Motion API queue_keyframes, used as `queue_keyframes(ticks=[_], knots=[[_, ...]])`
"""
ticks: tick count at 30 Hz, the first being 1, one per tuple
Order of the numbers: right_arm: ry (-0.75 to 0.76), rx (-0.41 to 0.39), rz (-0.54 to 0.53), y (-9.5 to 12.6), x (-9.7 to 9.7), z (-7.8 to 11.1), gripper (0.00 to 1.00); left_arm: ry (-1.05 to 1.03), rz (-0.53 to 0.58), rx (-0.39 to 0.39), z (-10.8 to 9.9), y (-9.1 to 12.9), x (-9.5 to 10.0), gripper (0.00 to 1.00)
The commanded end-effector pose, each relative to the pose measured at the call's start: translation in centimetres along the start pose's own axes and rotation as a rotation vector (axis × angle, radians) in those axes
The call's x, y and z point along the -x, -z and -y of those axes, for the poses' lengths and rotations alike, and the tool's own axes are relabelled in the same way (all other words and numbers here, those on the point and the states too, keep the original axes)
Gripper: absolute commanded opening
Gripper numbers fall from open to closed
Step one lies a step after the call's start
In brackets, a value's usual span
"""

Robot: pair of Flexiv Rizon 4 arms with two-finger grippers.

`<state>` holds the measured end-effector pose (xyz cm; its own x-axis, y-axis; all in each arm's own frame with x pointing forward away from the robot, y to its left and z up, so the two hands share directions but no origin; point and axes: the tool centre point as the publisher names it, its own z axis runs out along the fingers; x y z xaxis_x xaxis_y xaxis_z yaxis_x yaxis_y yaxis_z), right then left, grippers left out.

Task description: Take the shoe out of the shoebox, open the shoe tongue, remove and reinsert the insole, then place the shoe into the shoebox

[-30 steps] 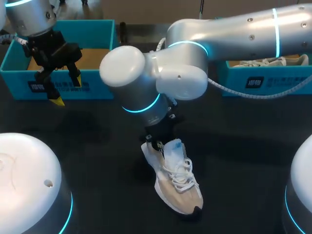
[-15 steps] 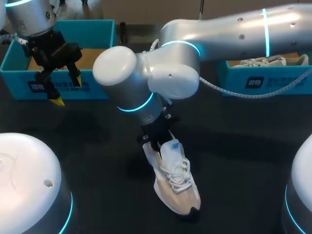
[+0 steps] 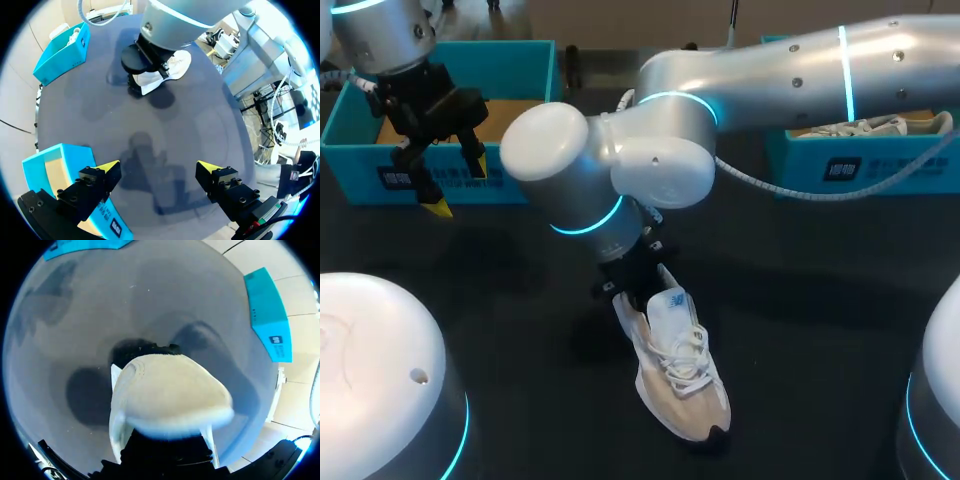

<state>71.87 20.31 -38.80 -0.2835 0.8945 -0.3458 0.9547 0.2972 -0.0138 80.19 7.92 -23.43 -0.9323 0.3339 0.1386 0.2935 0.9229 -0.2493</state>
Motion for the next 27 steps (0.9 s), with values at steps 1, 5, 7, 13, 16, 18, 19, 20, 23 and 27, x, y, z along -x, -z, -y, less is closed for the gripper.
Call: queue_keyframes(ticks=[1,5,7,13,16,18,19,20,23,27], knots=[[-0.005,0.038,0.033,2.7,0.4,0.9,0.0,-0.001,0.001,0.004,0.0,0.0,-0.1,1.0],[-0.012,0.031,-0.005,2.5,1.0,0.8,0.0,-0.001,0.001,0.004,0.0,0.0,-0.1,1.0],[-0.003,0.014,-0.037,2.1,0.7,0.6,0.0,-0.001,0.001,0.004,0.0,0.0,-0.1,1.0],[0.017,-0.021,-0.128,0.3,-0.6,0.0,0.0,-0.001,0.001,0.004,0.0,0.0,-0.1,1.0],[0.011,-0.043,-0.16,-0.7,-1.0,0.2,0.0,-0.001,0.001,0.004,0.0,0.0,-0.1,1.0],[0.01,-0.064,-0.172,-1.0,-1.2,0.2,0.0,-0.001,0.001,0.004,0.0,0.0,-0.1,1.0],[0.009,-0.056,-0.173,-0.9,-1.3,0.3,0.0,-0.001,0.001,0.004,0.0,0.0,-0.1,1.0],[0.006,-0.047,-0.166,-0.5,-1.4,0.5,0.0,-0.001,0.001,0.004,0.0,0.0,-0.1,1.0],[-0.004,-0.037,-0.112,1.2,-1.1,0.8,0.0,-0.001,0.001,0.004,0.0,0.0,-0.1,1.0],[-0.005,-0.033,-0.009,3.5,-0.4,1.1,0.0,-0.001,0.001,0.004,0.0,0.0,-0.1,1.0]])
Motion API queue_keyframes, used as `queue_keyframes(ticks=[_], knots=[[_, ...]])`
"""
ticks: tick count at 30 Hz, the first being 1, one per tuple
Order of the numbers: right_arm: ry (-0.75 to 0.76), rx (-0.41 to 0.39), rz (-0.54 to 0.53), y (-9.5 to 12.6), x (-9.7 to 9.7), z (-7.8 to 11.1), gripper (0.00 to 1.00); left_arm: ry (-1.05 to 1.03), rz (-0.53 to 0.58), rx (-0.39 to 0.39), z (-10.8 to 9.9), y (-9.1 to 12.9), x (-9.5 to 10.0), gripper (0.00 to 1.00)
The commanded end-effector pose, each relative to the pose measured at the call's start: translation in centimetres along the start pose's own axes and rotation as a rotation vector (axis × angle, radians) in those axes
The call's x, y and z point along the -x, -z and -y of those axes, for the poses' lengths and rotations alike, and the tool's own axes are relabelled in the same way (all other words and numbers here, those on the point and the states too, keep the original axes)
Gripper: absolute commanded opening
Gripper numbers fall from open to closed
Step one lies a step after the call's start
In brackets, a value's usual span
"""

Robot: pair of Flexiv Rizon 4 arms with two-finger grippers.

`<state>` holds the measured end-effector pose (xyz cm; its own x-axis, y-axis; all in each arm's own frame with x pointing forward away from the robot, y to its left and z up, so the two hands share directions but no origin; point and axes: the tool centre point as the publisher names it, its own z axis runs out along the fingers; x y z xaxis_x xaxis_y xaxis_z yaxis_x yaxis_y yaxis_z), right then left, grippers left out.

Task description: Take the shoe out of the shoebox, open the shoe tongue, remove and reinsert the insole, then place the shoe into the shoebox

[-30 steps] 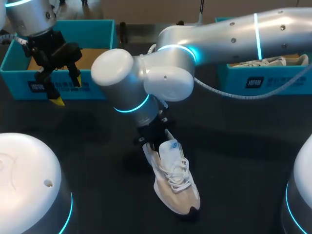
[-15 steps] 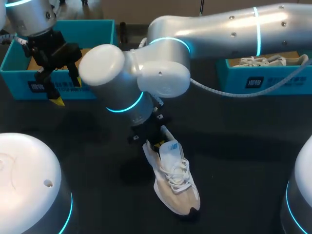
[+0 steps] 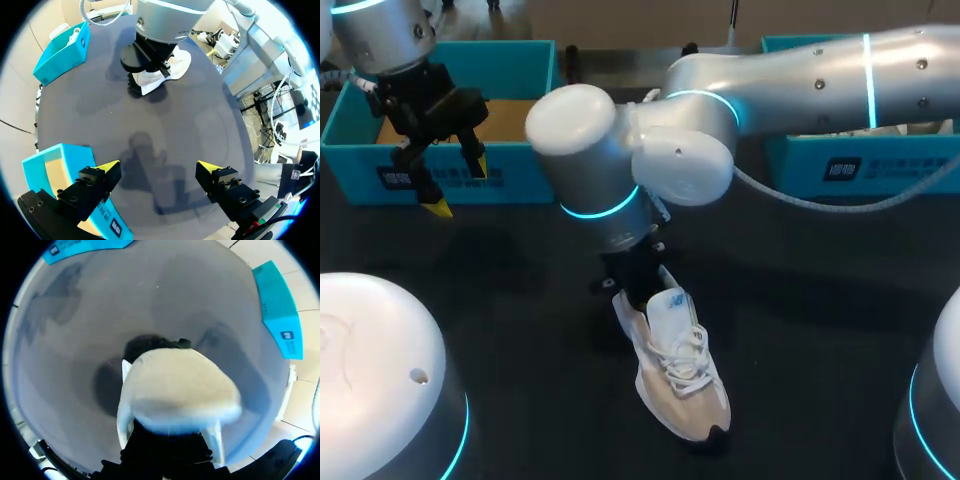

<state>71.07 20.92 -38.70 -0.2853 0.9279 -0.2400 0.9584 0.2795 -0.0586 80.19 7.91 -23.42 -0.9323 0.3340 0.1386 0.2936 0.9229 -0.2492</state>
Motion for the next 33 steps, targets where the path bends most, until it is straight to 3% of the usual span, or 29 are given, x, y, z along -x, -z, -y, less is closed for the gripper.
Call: queue_keyframes(ticks=[1,7,14,19,26,33], knots=[[-0.003,0.014,0.126,3.6,0.1,0.7,0.0,-0.001,0.001,0.004,0.0,0.0,-0.1,1.0],[0.017,-0.011,0.225,3.9,0.8,0.3,0.0,-0.001,0.001,0.004,0.0,0.0,-0.1,1.0],[0.064,-0.027,0.27,0.7,1.1,-0.7,0.0,-0.001,0.001,0.004,0.0,0.0,-0.1,1.0],[0.066,-0.026,0.288,-0.9,1.7,0.0,0.0,-0.001,0.001,0.004,0.0,0.0,-0.1,1.0],[0.053,-0.021,0.296,-1.1,3.2,1.3,0.0,-0.001,0.001,0.004,0.0,0.0,-0.1,1.0],[0.084,-0.015,0.213,-2.5,3.6,0.8,0.0,-0.001,0.001,0.004,0.0,0.0,-0.1,1.0]])
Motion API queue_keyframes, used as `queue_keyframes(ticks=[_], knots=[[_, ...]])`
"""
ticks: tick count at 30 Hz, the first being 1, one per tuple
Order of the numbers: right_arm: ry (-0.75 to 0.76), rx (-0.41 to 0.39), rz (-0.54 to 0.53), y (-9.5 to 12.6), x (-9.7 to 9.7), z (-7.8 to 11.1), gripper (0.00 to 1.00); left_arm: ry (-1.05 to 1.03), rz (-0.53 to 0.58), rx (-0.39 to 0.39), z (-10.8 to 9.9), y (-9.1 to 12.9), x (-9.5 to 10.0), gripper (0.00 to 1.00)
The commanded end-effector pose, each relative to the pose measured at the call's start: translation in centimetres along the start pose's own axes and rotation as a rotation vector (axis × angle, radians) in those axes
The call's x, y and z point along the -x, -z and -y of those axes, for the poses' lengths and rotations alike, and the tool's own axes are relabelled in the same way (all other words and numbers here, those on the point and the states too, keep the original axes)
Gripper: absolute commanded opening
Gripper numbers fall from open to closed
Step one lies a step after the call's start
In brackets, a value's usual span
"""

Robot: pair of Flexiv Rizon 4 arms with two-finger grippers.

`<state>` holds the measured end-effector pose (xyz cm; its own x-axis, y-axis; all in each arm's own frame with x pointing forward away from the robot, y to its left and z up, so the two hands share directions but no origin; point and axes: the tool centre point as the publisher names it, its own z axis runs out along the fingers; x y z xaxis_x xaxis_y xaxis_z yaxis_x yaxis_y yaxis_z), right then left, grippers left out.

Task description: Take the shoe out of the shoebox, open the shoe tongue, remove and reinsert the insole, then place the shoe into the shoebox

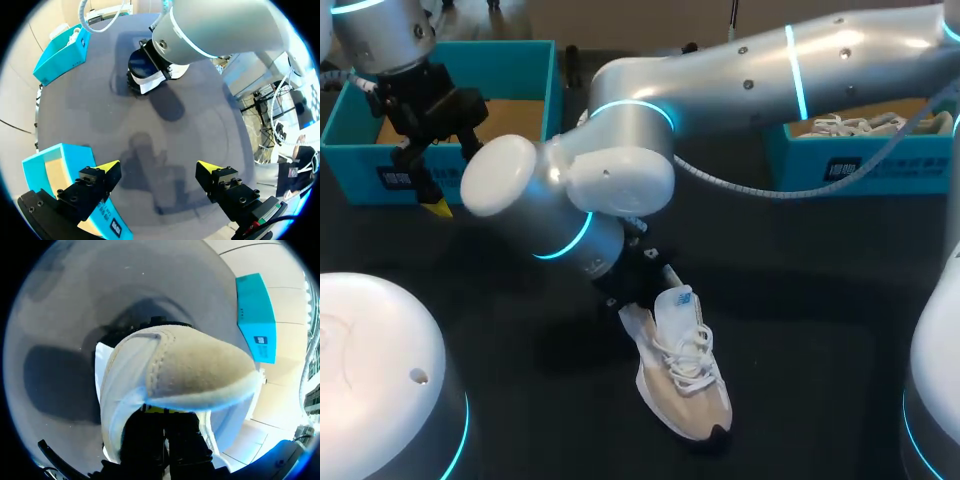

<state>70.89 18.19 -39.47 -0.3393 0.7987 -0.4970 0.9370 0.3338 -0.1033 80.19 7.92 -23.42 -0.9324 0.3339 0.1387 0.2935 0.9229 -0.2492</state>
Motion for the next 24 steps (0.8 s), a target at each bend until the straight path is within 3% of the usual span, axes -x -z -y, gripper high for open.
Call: queue_keyframes(ticks=[1,9,24], knots=[[0.02,0.005,-0.094,-1.8,0.9,-0.3,0.0,-0.001,0.001,0.004,0.0,0.0,-0.1,1.0],[0.047,0.022,-0.193,-2.6,-0.1,-1.0,0.0,-0.001,0.001,0.004,0.0,0.0,-0.1,1.0],[0.038,0.089,-0.175,4.8,2.6,-0.3,0.0,-0.001,0.001,0.004,0.0,0.0,-0.1,1.0]])
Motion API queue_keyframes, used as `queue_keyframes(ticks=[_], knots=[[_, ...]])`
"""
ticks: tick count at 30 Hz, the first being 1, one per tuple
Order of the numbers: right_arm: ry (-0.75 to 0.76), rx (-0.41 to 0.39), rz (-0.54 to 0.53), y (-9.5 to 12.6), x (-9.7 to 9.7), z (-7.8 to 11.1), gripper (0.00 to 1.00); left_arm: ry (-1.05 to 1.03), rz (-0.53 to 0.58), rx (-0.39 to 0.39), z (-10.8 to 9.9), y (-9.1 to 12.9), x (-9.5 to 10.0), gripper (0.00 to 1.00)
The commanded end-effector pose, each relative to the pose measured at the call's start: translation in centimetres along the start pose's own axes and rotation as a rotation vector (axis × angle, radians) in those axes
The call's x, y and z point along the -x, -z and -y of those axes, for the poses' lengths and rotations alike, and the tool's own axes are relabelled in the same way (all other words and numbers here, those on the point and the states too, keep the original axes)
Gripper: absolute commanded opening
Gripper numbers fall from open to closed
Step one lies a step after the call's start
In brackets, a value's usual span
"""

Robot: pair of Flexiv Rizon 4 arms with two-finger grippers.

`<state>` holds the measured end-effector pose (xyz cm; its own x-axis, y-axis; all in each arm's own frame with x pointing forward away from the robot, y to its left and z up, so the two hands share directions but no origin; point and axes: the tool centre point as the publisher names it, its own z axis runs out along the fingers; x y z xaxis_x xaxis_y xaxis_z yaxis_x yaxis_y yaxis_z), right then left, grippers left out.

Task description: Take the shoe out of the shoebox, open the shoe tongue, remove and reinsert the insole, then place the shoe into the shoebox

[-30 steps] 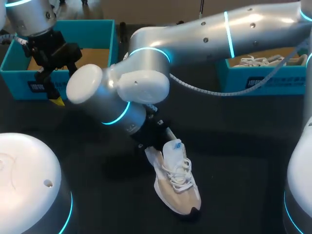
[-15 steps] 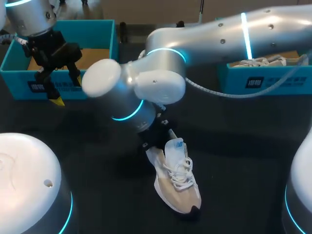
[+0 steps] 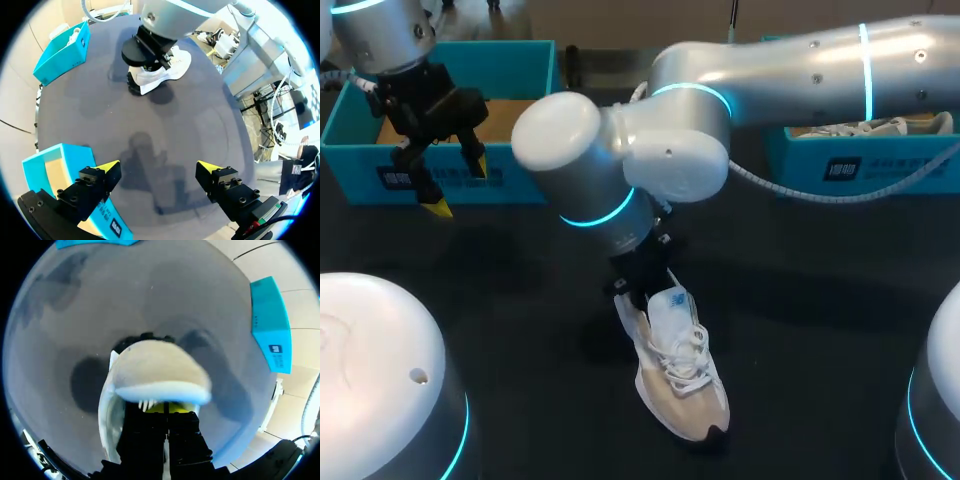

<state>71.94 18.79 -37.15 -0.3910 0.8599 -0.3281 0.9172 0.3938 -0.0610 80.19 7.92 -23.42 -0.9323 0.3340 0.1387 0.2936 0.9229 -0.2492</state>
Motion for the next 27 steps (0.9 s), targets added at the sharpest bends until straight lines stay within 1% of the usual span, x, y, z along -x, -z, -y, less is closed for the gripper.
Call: queue_keyframes(ticks=[1,3,5,11,12,13,15,16,23,24,27], knots=[[0.003,0.025,0.01,3.1,1.0,0.5,0.0,-0.001,0.001,0.004,0.0,0.0,-0.1,1.0],[0.005,0.029,0.014,3.8,1.1,0.5,0.0,-0.001,0.001,0.004,0.0,0.0,-0.1,1.0],[0.009,0.03,0.014,4.0,1.1,0.6,0.0,-0.001,0.001,0.004,0.0,0.0,-0.1,1.0],[0.018,0.026,-0.028,3.8,0.7,1.4,0.0,-0.001,0.001,0.004,0.0,0.0,-0.1,1.0],[0.028,0.054,-0.048,3.7,0.6,1.7,0.0,-0.001,0.001,0.004,0.0,0.0,-0.1,1.0],[0.027,0.056,-0.053,3.7,0.6,1.8,0.0,-0.001,0.001,0.004,0.0,0.0,-0.1,1.0],[0.027,0.039,-0.072,3.6,0.3,2.2,0.0,-0.001,0.001,0.004,0.0,0.0,-0.1,1.0],[0.037,0.049,-0.095,3.6,0.2,2.3,0.0,-0.001,0.001,0.004,0.0,0.0,-0.1,1.0],[0.032,-0.018,-0.169,2.8,-0.3,3.2,0.0,-0.001,0.001,0.004,0.0,0.0,-0.1,1.0],[0.039,-0.031,-0.183,2.9,-0.4,3.3,0.02,-0.001,0.001,0.004,0.0,0.0,-0.1,1.0],[0.048,-0.053,-0.202,2.9,-0.4,3.3,0.14,-0.001,0.001,0.004,0.0,0.0,-0.1,1.0]])
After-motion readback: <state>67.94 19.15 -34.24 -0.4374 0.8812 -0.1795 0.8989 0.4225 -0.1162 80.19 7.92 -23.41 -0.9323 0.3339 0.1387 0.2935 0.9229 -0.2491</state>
